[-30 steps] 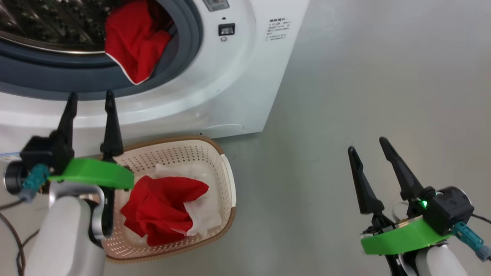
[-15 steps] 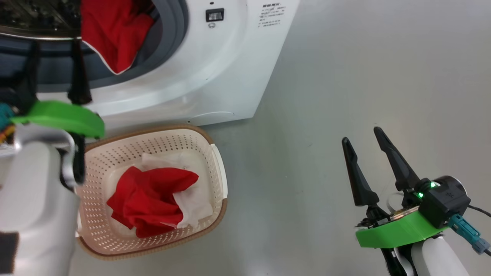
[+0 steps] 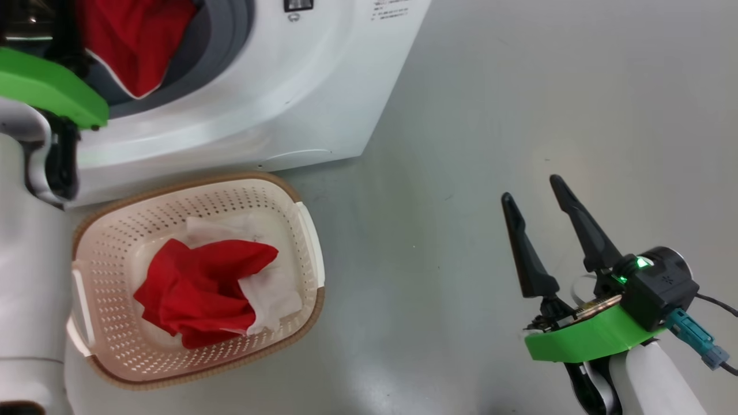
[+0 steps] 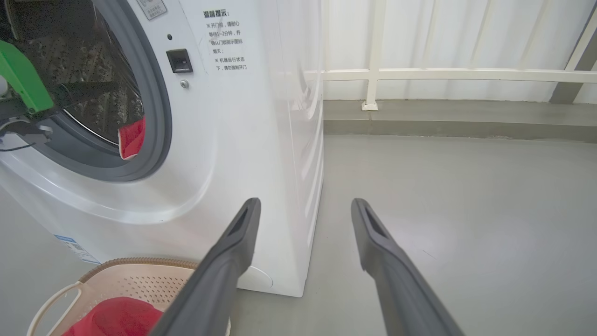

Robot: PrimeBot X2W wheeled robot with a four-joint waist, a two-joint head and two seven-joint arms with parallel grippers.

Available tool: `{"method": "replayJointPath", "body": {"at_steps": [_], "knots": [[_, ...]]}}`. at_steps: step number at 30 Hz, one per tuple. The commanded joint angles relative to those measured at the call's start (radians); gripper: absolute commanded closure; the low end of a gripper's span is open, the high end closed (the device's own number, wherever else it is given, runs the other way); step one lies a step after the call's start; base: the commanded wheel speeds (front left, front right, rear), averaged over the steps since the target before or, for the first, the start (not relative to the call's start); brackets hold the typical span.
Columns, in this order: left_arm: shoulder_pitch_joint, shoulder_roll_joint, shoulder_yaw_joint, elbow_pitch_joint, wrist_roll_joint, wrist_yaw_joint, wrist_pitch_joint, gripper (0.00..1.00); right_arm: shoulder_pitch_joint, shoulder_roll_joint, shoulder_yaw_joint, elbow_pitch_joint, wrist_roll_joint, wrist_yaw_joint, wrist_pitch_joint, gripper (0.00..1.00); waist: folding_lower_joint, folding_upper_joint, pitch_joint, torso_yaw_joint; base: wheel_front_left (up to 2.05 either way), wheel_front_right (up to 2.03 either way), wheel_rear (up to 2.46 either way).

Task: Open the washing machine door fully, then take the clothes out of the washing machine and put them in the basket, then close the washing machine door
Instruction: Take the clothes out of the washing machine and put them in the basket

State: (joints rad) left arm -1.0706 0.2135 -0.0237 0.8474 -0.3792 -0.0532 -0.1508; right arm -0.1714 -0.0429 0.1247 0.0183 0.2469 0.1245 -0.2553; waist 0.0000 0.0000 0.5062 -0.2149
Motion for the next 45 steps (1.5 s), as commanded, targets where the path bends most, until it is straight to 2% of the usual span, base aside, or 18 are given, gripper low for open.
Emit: {"method": "replayJointPath", "body": {"at_steps": [1,3,11,22,28,29,30,31,32,33,45], "knots": [[-0.036,0.056,0.018,0.007,-0.01,-0.014,0.032,0.0,-0.017,-0.007,0.033,-0.021,0.01,0.006,-0.006,0.0,0.0,0.0,0.014,-0.014,0.0,0.0,0.0],[-0.071,0.068,0.007,0.05,-0.016,-0.026,0.085,0.0,-0.024,-0.007,0.042,-0.019,0.014,0.006,-0.006,0.0,0.0,0.0,0.023,-0.026,0.0,0.0,0.0],[-0.139,0.1,-0.026,0.14,-0.002,-0.03,0.172,0.0,-0.031,-0.007,0.053,-0.012,0.018,0.006,-0.006,0.0,0.0,0.0,0.041,-0.055,0.0,0.0,0.0],[-0.181,0.11,-0.05,0.226,-0.005,-0.035,0.24,0.0,-0.046,-0.007,0.063,-0.012,0.024,0.006,-0.006,0.0,0.0,0.0,0.067,-0.077,0.0,0.0,0.0],[-0.197,0.107,-0.051,0.252,-0.026,-0.05,0.24,0.0,-0.054,-0.007,0.064,-0.005,0.036,0.006,-0.006,0.0,0.0,0.0,0.08,-0.081,0.0,0.0,0.0],[-0.199,0.107,-0.055,0.256,-0.026,-0.052,0.24,0.14,-0.055,-0.007,0.063,-0.004,0.037,0.006,-0.006,0.0,0.0,0.0,0.081,-0.081,0.0,0.0,0.0],[-0.201,0.107,-0.059,0.259,-0.026,-0.054,0.24,0.5,-0.056,-0.007,0.063,-0.003,0.037,0.006,-0.006,0.0,0.0,0.0,0.082,-0.081,0.0,0.0,0.0],[-0.203,0.107,-0.061,0.262,-0.027,-0.055,0.24,0.6,-0.057,-0.007,0.063,-0.003,0.037,0.006,-0.006,0.0,0.0,0.0,0.083,-0.08,0.0,0.0,0.0],[-0.206,0.107,-0.065,0.264,-0.027,-0.057,0.239,0.85,-0.058,-0.007,0.063,-0.003,0.038,0.006,-0.006,0.0,0.0,0.0,0.084,-0.08,0.0,0.0,0.0],[-0.208,0.107,-0.069,0.266,-0.026,-0.059,0.236,1.0,-0.06,-0.007,0.063,-0.003,0.039,0.006,-0.006,0.0,0.0,0.0,0.085,-0.08,0.0,0.0,0.0],[-0.214,0.123,-0.136,0.251,0.01,-0.068,0.148,1.0,-0.065,-0.007,0.054,0.001,0.038,0.006,-0.006,0.0,0.0,0.0,0.084,-0.063,0.0,0.0,0.0]]}}
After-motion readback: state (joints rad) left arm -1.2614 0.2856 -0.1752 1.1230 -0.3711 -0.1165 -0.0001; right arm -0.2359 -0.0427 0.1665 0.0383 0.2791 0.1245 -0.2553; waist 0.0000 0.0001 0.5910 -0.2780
